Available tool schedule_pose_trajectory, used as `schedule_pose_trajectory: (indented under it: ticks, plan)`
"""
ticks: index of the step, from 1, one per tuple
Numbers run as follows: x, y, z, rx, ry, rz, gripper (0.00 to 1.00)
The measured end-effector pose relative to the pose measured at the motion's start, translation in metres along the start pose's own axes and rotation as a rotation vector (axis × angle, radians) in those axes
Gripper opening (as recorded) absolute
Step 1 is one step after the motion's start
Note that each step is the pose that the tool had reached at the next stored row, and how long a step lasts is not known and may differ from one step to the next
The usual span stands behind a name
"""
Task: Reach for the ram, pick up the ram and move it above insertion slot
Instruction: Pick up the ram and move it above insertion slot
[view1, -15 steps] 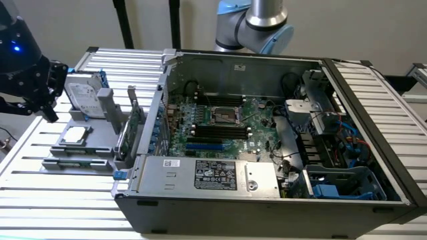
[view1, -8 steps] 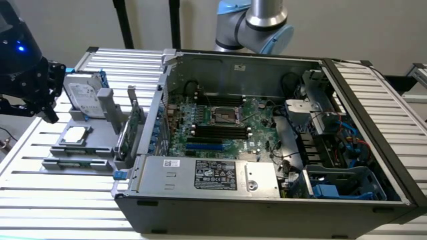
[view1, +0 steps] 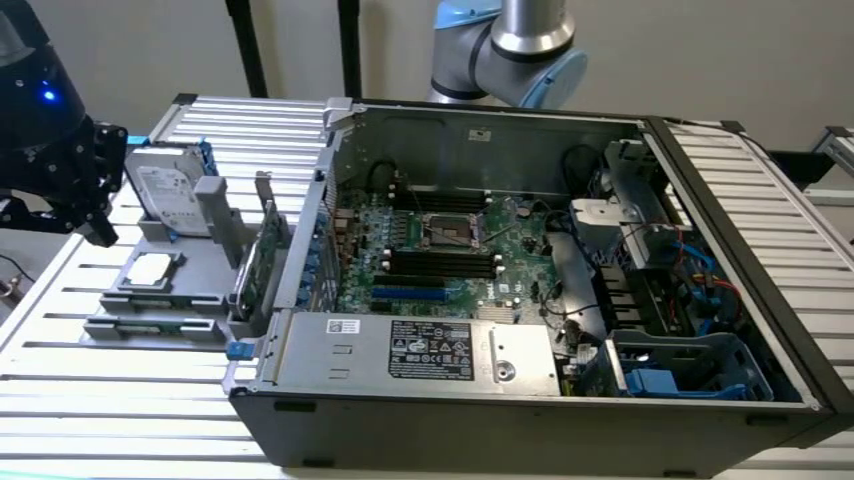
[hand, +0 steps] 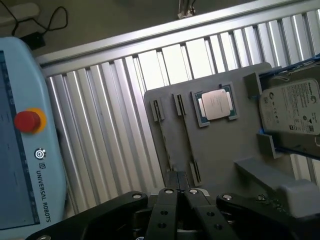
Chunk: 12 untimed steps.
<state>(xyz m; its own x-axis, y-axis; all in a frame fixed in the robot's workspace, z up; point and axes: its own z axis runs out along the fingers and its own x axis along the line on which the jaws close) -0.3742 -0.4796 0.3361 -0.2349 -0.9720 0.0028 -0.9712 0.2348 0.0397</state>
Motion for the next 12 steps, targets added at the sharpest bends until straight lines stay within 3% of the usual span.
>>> schedule_pose_trajectory:
  ticks: [10, 12]
  plan:
    - [-0.0053, 0.0024, 0.0006, 0.0014, 0.0031, -0.082, 0.11]
    - [-0.0054, 0.0026, 0.0006, 0.0027, 0.0028, -0.082, 0.17]
